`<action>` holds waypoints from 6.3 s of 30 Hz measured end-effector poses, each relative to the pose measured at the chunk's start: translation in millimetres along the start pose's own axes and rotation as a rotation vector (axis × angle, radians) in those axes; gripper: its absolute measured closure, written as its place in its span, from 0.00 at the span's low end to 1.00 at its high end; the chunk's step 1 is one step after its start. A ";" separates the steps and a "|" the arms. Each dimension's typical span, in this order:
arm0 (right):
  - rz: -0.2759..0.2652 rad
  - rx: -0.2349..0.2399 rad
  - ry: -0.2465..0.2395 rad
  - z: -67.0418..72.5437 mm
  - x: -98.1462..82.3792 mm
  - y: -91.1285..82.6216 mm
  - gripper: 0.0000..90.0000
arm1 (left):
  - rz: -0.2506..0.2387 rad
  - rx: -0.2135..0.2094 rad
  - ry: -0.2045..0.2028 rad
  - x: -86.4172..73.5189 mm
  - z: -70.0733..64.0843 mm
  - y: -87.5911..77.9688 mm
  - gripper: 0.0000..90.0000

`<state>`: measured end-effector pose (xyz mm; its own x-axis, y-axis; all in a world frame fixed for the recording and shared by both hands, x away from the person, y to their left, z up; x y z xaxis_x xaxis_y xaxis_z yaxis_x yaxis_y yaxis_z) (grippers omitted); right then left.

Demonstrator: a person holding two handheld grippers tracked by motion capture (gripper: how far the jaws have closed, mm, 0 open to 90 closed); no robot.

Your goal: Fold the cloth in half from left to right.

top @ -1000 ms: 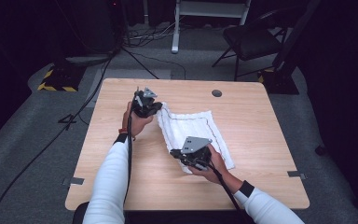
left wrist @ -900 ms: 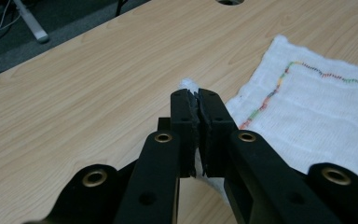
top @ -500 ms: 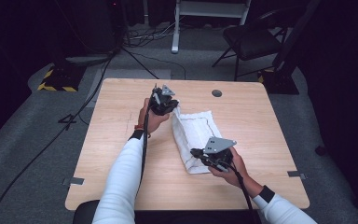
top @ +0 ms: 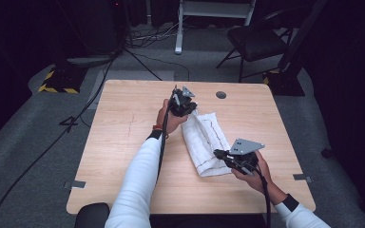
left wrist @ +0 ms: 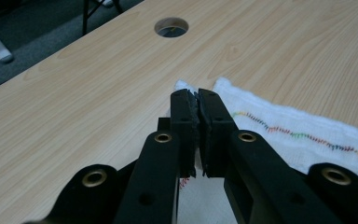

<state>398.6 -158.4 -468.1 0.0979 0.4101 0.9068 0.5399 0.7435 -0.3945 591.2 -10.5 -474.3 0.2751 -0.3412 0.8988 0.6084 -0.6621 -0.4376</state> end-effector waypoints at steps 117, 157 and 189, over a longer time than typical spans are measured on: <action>0.109 -0.182 0.161 -105.5 -40.5 26.4 0.53 | 0.110 -0.114 0.030 -59.1 -52.7 -40.5 0.24; 0.237 -0.147 0.330 -154.7 -54.2 115.5 0.82 | 0.171 -0.084 -0.076 -68.9 -12.1 17.8 0.66; 0.040 -0.176 0.183 -147.0 7.3 82.8 0.93 | -0.015 -0.060 0.037 -19.0 -12.5 -17.0 0.94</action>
<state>566.9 -171.5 -472.3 0.2626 0.3230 0.9092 0.6682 0.6189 -0.4129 566.3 -1.1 -484.2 0.2376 -0.3546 0.9043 0.5660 -0.7061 -0.4256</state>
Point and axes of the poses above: each handheld gripper's, and its own axes: y roughly forward along the jaws, x roughly out of its top, z roughly to its left, the point moved 7 cm from there along y, roughly forward along the jaws, and after that the axes turned 12 degrees about -z, right-handed, at the moved point
